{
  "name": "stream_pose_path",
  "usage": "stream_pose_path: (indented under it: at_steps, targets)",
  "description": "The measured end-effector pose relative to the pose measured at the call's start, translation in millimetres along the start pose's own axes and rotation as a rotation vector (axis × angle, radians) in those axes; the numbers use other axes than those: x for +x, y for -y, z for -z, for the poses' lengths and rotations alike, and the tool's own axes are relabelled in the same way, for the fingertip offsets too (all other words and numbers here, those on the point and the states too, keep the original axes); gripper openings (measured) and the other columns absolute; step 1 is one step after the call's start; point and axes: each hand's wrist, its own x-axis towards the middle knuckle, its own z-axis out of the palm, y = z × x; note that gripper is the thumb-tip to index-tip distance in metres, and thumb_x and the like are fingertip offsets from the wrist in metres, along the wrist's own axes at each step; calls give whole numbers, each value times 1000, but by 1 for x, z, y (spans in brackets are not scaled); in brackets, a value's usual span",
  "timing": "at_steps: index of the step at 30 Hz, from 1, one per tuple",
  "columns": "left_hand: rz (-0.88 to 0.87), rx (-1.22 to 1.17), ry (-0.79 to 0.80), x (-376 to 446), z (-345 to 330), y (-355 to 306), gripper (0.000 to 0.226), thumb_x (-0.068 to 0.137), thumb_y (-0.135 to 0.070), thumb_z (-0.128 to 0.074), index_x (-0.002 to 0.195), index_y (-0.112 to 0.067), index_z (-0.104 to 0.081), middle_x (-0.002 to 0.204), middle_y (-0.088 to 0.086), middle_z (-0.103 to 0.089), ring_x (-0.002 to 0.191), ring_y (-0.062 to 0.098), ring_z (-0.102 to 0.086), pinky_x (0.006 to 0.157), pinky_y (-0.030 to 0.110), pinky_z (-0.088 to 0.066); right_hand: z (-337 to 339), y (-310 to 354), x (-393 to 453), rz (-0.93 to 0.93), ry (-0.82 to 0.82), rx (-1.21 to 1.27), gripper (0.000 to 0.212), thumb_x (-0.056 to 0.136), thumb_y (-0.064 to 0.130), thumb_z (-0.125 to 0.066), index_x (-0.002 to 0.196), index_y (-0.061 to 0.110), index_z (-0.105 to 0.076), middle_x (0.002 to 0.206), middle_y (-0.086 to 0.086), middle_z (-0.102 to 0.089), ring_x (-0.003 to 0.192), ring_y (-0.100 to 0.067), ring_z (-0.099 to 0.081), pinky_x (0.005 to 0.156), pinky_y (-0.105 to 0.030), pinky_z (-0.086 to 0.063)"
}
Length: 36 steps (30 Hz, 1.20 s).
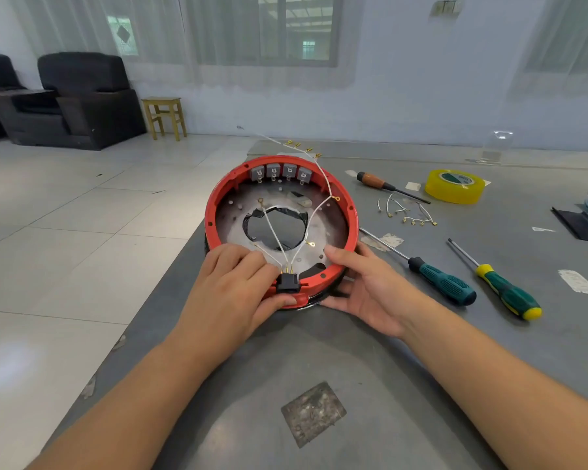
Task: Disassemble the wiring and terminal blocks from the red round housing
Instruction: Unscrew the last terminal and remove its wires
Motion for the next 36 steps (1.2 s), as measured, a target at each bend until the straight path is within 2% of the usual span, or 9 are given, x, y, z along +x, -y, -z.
stream_pose_path:
  at_steps: [3, 6, 10, 15, 19, 28, 31, 33, 36]
  targets:
    - [67, -8, -40, -1, -4, 0, 57, 103, -65, -46, 97, -16, -75, 93, 0, -64, 106, 32, -53, 101, 46, -43, -2, -3, 3, 23, -54, 28, 71, 71, 20, -88, 132, 23, -51, 107, -11, -75, 105, -40, -72, 85, -57, -58]
    - [294, -119, -48, 1, -6, -6, 51, 87, -67, -64, 114, -26, -75, 127, 3, -61, 132, 34, -41, 113, 49, -35, -5, -8, 6, 79, -118, 67, 70, 69, 20, -87, 130, 23, -53, 101, -8, -76, 99, -37, -74, 81, -55, -59]
    - [717, -531, -138, 7, 1, -21, 82, 76, -68, -76, 147, -45, -41, 160, -8, -29, 154, 16, -18, 126, 40, -20, -11, -9, 9, 132, -180, 102, 61, 77, 20, -83, 129, 25, -52, 97, -7, -76, 93, -32, -75, 80, -56, -60]
    - [1402, -1401, -237, 24, 1, -44, 101, 78, -55, -87, 154, -48, -20, 157, -1, -45, 132, 21, -60, 112, 43, -47, -14, -10, 8, 191, -219, 138, 54, 88, 16, -76, 133, 28, -50, 104, -14, -74, 97, -34, -73, 80, -56, -60]
    - [1455, -1754, -147, 39, -9, -52, 77, 89, -42, -79, 152, -35, -35, 116, 2, -79, 104, 28, -78, 93, 47, -60, -16, -13, 7, 237, -183, 173, 55, 87, 17, -78, 133, 32, -52, 118, -17, -72, 115, -43, -66, 91, -65, -54]
    - [1551, -1883, -203, 38, -17, -45, 59, 94, -32, -76, 145, -12, -54, 132, 18, -70, 106, 34, -76, 78, 48, -65, -18, -12, 9, 245, -95, -7, 62, 89, 32, -78, 141, 35, -44, 134, -7, -66, 122, -28, -65, 105, -55, -50]
    - [1565, -1860, -288, 34, -18, -40, 61, 95, -30, -74, 146, -7, -51, 135, 21, -67, 102, 32, -77, 76, 49, -65, -16, -10, 8, 256, -127, -247, 91, 76, 72, -71, 152, 37, -34, 140, 2, -63, 129, -20, -60, 111, -47, -46]
    - [1555, -1842, -327, 31, -19, -33, 61, 96, -28, -73, 147, -7, -48, 134, 22, -67, 101, 32, -77, 78, 51, -65, -10, -4, 3, 277, -217, -667, 118, 65, 97, -49, 161, 36, -16, 147, 7, -56, 134, -12, -53, 114, -35, -40]
    - [1530, -1806, -381, 28, -20, -23, 59, 97, -23, -72, 148, -11, -45, 114, 13, -71, 90, 26, -78, 79, 52, -65, 25, 1, -4, 561, -334, -1572, 86, 89, 82, -36, 157, 29, -30, 153, 7, -48, 137, -12, -47, 109, -31, -39]
